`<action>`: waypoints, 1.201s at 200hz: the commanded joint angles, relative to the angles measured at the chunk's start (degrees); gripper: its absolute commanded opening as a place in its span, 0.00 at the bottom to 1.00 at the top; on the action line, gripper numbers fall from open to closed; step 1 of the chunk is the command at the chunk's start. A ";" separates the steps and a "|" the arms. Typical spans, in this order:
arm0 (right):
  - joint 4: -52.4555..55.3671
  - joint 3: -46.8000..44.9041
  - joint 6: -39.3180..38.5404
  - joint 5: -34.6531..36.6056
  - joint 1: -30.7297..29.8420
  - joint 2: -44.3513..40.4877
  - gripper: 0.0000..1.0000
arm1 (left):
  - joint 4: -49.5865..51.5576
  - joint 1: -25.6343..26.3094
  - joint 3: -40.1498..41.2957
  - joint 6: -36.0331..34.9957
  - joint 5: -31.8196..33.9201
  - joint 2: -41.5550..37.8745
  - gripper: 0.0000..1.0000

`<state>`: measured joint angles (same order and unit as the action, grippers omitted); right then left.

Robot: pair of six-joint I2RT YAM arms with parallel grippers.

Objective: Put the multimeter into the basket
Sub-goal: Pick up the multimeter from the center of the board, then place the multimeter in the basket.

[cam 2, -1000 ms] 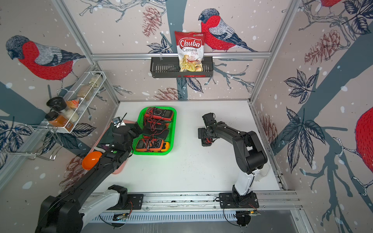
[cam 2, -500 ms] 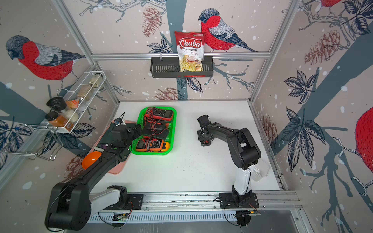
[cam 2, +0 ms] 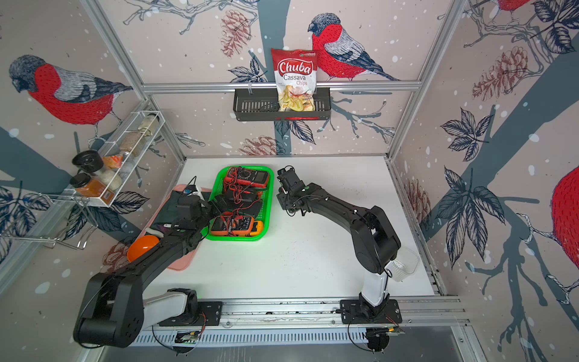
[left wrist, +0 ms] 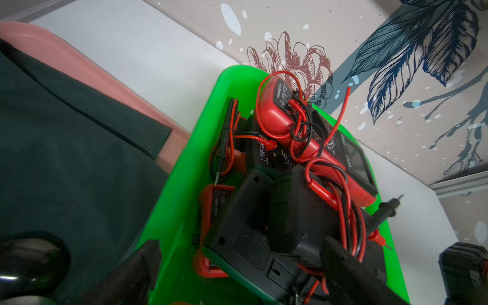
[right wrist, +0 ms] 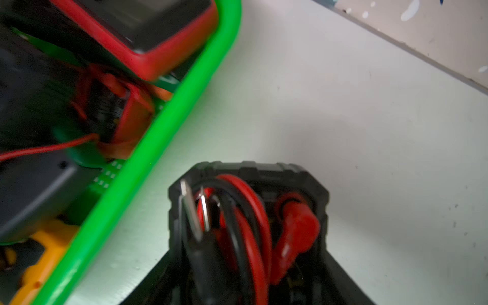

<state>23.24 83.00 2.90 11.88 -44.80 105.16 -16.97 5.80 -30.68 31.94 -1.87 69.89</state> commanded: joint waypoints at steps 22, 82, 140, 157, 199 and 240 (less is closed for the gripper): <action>1.36 7.71 -5.34 0.62 -5.27 2.85 0.38 | -6.77 -0.18 1.41 4.17 -5.62 0.51 0.98; 3.50 17.14 -8.40 -1.46 -10.31 8.75 0.38 | -4.47 -0.18 1.79 4.95 -0.85 -3.88 0.98; 6.58 24.79 -11.71 -4.00 -14.57 14.64 0.39 | 6.12 -2.02 -0.82 0.43 14.52 -11.51 0.98; 7.64 26.44 -12.75 -4.32 -15.51 16.29 0.40 | 6.34 -3.76 -0.83 0.54 13.73 -11.27 0.98; 10.74 30.73 -15.05 -5.32 -16.76 20.54 0.49 | 5.12 -6.28 -1.05 1.15 12.51 -8.41 0.98; 12.43 32.65 -18.33 -6.19 -17.89 23.38 0.64 | 3.78 -8.02 -1.13 1.93 11.35 -5.63 0.98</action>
<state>34.26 114.34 -12.43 6.87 -62.11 127.35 -11.40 -1.56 -31.33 34.02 10.48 63.29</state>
